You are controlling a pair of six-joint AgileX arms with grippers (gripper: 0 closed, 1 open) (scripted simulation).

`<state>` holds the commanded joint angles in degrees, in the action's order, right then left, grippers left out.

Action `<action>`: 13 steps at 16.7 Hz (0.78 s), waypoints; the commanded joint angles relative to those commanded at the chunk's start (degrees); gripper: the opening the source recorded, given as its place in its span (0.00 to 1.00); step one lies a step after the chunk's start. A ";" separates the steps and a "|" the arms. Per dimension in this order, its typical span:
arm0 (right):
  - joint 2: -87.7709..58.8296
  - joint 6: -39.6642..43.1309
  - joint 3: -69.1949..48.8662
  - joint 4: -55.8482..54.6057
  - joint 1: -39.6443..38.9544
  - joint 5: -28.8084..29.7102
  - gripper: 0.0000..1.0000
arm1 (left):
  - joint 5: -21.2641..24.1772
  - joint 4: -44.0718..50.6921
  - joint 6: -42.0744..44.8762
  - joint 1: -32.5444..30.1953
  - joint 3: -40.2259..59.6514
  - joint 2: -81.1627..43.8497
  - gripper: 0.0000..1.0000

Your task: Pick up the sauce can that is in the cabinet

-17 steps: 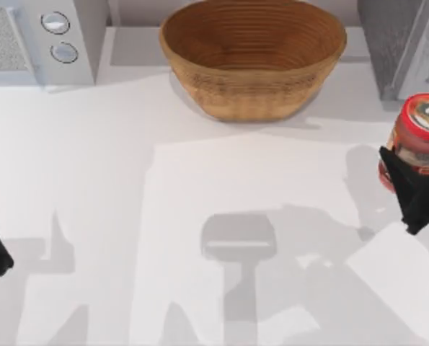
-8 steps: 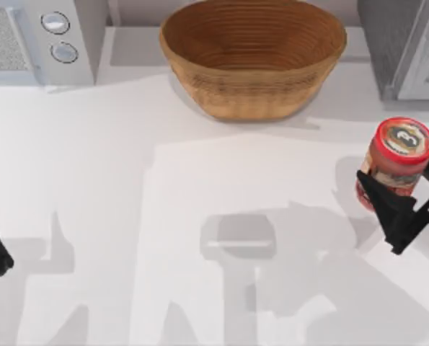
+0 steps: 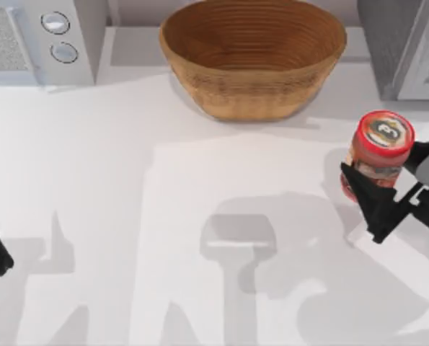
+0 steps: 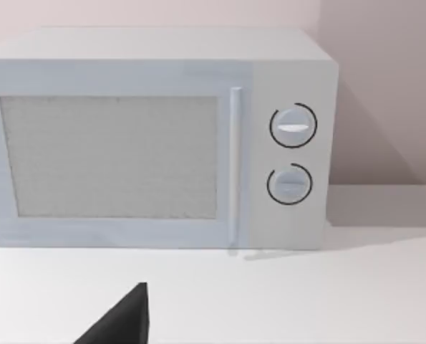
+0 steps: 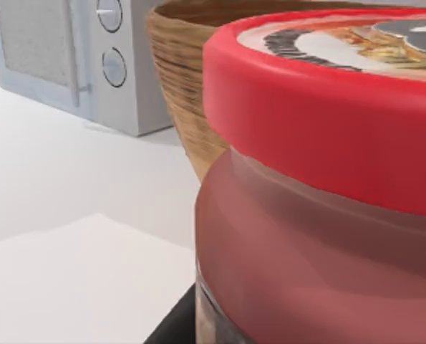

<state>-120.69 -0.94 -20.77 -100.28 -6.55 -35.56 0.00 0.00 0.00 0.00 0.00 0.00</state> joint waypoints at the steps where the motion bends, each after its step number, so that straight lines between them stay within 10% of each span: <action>1: -1.51 0.03 -1.66 0.18 -1.14 1.09 0.00 | 0.00 0.00 0.00 0.00 0.00 0.00 1.00; 9: -6.41 0.14 -7.32 0.94 -5.04 4.88 0.00 | 0.00 0.00 0.00 0.00 0.00 0.00 1.00; 13: -6.41 0.14 -7.32 0.94 -5.04 4.88 0.30 | 0.00 0.00 0.00 0.00 0.00 0.00 1.00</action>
<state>-127.10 -0.80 -28.09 -99.34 -11.59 -30.67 0.00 0.00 0.00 0.00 0.00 0.00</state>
